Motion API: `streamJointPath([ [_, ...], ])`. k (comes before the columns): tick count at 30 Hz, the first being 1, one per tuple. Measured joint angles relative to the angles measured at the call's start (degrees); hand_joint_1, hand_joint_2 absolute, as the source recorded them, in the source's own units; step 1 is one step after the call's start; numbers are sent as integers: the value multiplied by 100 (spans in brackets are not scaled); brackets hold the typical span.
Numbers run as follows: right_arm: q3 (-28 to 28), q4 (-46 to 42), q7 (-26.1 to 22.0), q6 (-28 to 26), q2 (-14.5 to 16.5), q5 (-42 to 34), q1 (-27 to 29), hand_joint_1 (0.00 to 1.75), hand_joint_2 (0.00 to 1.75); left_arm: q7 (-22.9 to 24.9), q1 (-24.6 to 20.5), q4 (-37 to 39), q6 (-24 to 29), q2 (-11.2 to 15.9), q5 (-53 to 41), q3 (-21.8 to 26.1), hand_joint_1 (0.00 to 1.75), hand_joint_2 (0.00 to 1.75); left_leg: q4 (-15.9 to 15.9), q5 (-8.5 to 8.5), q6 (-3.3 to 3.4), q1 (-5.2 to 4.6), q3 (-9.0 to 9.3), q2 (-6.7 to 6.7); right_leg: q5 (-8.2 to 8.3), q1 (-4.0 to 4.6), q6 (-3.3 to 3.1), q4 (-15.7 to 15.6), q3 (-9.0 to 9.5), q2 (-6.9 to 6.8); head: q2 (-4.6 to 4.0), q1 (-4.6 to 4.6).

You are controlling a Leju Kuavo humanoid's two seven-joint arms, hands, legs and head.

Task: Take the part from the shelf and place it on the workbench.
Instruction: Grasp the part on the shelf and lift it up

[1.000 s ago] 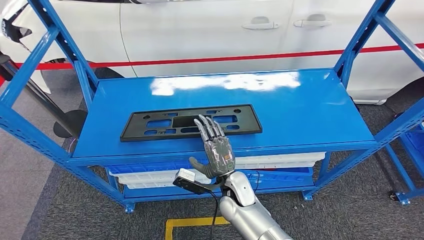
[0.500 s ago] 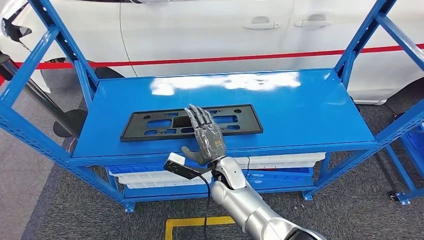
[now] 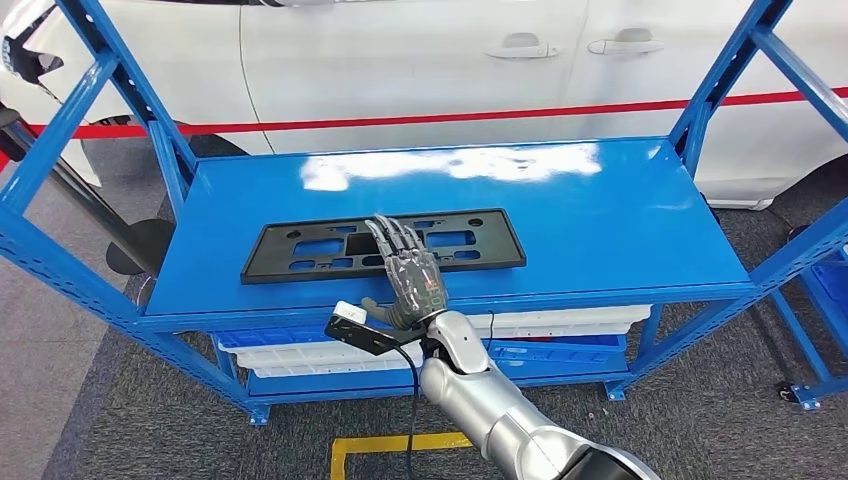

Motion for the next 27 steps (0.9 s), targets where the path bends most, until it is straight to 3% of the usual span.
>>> streamJointPath([
  [12, -330, 951, 510, 1694, 60, -1207, -590, 0, 175, 17, 2, 0, -15, 23, -11, 47, 0, 175, 0, 0, 0, 0, 8, 0, 1, 0, 0, 0, 7, 0, 1, 0],
  [27, -617, 1275, 447, 2049, 141, -1582, -774, 0, 175, -16, 2, 0, 2, 27, -6, 144, 0, 175, -1, -1, 0, -1, 44, 2, 0, 0, 1, -3, 43, 2, 1, 1],
])
